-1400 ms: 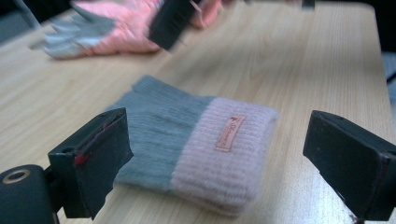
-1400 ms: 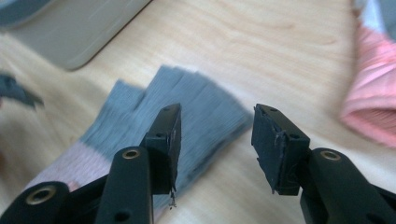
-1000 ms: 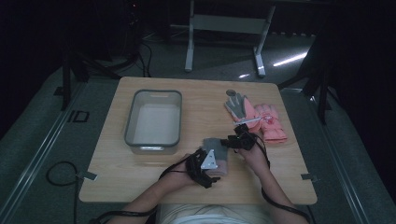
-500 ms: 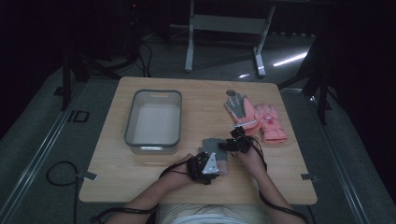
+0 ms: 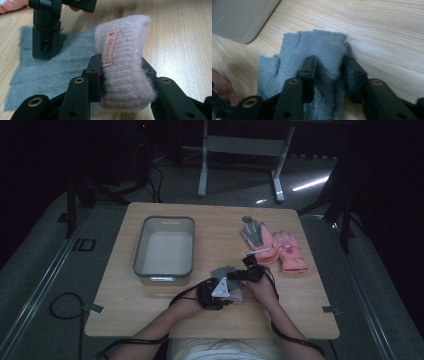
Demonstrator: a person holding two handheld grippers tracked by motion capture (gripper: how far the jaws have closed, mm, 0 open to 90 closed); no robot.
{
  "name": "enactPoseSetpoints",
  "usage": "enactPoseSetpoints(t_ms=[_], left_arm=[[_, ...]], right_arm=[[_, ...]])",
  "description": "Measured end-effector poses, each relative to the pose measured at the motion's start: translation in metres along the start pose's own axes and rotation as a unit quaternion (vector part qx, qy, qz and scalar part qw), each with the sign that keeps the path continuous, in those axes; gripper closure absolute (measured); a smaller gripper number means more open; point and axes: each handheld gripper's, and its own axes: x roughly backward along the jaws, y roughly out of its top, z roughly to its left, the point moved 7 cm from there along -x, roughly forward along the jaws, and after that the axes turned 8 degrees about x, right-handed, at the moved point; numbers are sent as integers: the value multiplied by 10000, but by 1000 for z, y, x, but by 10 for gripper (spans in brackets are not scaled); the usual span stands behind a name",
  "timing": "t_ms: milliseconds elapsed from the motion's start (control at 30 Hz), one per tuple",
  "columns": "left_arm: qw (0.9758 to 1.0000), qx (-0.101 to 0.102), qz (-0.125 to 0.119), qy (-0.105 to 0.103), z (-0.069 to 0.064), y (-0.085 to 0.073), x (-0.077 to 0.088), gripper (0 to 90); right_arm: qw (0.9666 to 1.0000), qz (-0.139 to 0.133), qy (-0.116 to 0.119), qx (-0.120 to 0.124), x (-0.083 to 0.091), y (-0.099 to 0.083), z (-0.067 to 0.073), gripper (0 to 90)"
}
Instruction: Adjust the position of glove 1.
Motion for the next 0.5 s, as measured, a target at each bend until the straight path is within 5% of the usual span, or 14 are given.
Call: enactPoseSetpoints(t_ms=[200, 500], left_arm=[[9999, 102, 120, -62, 3, 3, 3, 660], [9998, -193, 77, -5, 14, 39, 34, 673]], right_arm=[[9998, -105, -119, 138, 8, 6, 5, 739], [9978, -594, -144, 252, 48, 31, 10, 745]])
